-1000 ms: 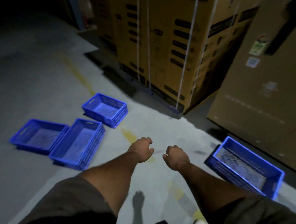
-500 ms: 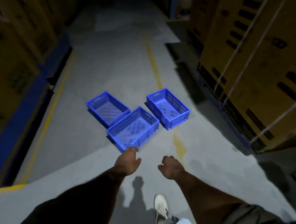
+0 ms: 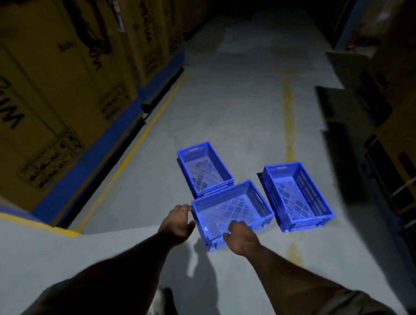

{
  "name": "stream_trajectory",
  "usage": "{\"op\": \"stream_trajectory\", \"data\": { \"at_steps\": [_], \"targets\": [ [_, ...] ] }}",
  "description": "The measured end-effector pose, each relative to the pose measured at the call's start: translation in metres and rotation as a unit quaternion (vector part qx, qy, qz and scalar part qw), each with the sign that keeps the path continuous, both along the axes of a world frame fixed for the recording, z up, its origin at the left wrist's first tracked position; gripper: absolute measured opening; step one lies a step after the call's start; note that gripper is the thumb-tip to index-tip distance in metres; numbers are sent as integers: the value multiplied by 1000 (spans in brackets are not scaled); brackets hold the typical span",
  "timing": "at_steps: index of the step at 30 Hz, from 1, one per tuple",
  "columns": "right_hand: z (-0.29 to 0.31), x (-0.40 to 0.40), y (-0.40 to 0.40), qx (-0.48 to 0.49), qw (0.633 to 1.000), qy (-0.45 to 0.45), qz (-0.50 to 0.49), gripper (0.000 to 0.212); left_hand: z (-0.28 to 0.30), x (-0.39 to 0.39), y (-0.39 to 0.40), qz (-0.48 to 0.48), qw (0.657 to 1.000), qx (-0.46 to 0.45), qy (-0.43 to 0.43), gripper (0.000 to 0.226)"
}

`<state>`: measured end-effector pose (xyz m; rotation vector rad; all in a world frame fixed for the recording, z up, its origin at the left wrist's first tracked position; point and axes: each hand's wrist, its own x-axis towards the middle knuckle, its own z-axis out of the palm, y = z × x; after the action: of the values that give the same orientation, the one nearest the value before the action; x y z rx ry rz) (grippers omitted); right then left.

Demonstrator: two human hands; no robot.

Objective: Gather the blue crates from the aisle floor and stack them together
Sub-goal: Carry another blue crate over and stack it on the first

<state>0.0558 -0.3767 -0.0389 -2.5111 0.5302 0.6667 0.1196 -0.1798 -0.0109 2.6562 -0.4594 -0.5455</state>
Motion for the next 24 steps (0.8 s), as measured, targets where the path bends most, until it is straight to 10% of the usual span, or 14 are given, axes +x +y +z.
{"op": "stream_trajectory", "data": {
  "at_steps": [7, 24],
  "targets": [
    [-19, 116, 33, -2, 1000, 3, -13, 40, -20, 119, 29, 27, 1000, -8, -5, 48],
    [-33, 375, 116, 45, 987, 33, -151, 41, -37, 442, 101, -92, 996, -5, -22, 57]
  ]
}}
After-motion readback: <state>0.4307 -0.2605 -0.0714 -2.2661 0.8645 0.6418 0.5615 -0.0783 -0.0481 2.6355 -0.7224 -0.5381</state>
